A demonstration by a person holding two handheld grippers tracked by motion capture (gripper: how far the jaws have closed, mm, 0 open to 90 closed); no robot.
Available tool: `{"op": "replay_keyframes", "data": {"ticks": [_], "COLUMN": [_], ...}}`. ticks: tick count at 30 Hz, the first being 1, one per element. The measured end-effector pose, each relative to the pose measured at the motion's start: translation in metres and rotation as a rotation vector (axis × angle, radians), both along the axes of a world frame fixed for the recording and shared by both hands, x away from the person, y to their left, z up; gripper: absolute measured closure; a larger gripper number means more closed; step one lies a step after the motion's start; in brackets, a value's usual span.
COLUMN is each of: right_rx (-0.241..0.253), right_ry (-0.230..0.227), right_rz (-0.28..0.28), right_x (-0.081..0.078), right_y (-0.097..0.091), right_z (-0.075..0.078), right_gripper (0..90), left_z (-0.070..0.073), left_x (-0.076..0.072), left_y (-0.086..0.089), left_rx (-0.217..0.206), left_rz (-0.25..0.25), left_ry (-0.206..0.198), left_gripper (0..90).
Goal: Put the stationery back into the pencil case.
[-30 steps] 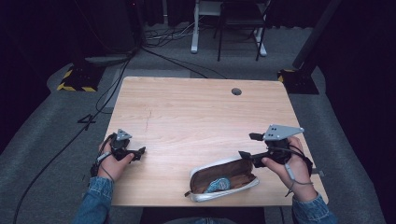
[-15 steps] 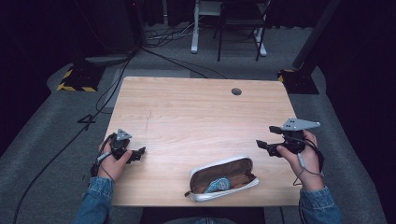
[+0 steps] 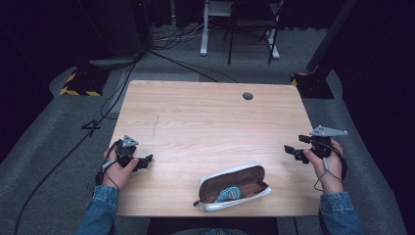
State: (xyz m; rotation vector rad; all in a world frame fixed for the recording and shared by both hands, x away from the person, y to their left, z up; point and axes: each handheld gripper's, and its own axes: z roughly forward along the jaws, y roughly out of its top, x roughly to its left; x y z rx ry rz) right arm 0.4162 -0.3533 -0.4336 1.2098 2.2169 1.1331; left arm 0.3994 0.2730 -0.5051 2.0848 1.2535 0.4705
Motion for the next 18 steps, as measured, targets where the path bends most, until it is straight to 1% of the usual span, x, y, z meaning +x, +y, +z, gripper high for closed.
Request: {"op": "replay_keyframes", "data": {"ticks": [1, 2, 3, 4, 7, 10, 14, 18], "right_rx": [-0.001, -0.001, 0.004, 0.004, -0.006, -0.023, -0.026, -0.045], "right_ry": [0.002, 0.002, 0.008, 0.008, 0.010, 0.015, 0.020, 0.023], "right_rz": [-0.019, -0.019, -0.043, -0.043, -0.070, -0.084, -0.104, -0.142], "right_x": [0.002, 0.002, 0.003, 0.003, 0.005, 0.007, 0.008, 0.009], "right_y": [-0.005, -0.005, -0.010, -0.010, -0.018, -0.024, -0.029, -0.033], "right_z": [-0.005, -0.005, -0.011, -0.011, -0.019, -0.026, -0.034, -0.044], "right_gripper": [17.1, 17.1, 16.7, 16.7, 16.7, 16.7, 16.6, 16.6], "left_z": [0.000, 0.000, 0.000, 0.000, 0.000, 0.000, 0.000, 0.000], "left_x": [0.000, 0.000, 0.000, 0.000, 0.000, 0.001, 0.001, 0.001], "left_y": [0.000, 0.000, -0.001, -0.001, 0.000, -0.001, -0.001, -0.001], "left_rx": [0.000, 0.000, -0.001, -0.001, 0.001, 0.000, -0.002, -0.003], "left_rz": [0.001, 0.001, 0.002, 0.002, 0.001, -0.003, 0.000, 0.000], "left_ry": [0.001, 0.001, 0.001, 0.001, 0.000, 0.003, 0.002, 0.003], "left_gripper": [12.5, 12.4, 12.3, 12.3, 12.3, 11.7, 11.5, 11.6]}}
